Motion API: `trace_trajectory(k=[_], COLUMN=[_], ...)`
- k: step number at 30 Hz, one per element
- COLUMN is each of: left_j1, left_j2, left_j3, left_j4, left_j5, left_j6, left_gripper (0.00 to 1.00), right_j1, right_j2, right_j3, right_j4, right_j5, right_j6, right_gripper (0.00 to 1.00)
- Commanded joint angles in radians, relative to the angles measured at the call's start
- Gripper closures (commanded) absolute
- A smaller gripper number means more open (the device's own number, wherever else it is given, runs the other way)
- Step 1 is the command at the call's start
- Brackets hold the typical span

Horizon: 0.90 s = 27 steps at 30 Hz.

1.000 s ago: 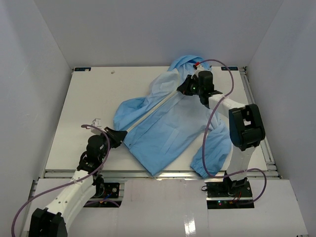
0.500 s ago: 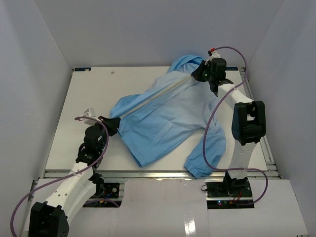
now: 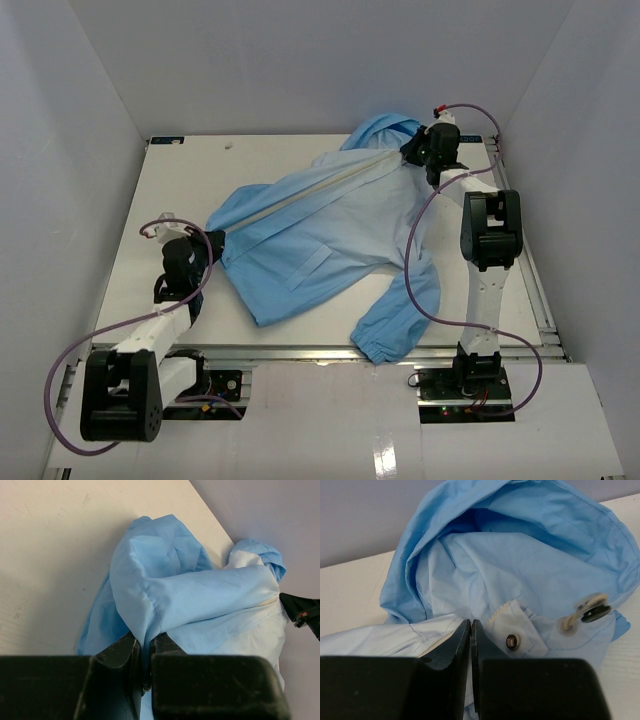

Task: Zip up the jacket

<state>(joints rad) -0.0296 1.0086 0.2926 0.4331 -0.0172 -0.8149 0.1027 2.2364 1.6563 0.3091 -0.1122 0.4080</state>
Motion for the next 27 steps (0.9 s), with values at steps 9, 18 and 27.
trace_trajectory(k=[9,18,27], left_j1=[0.179,0.217,0.223], left_j2=[0.270,0.415,0.509], left_j3=[0.191,0.300,0.461], left_j4=[0.184,0.190,0.181], left_j5=[-0.022,0.012,0.319], left_j6=[-0.017,0.001,0.117], left_gripper=[1.00,1.00,0.02], right_j1=[-0.170,-0.191,-0.182], right_j2=[0.001,0.009,-0.023], right_j3=[0.043,0.073,0.051], right_j4=[0.219,0.198,0.252], right_j5=[0.327,0.381,0.196], right_j6=[0.016,0.006,-0.007], right_gripper=[0.92,0.92,0.49])
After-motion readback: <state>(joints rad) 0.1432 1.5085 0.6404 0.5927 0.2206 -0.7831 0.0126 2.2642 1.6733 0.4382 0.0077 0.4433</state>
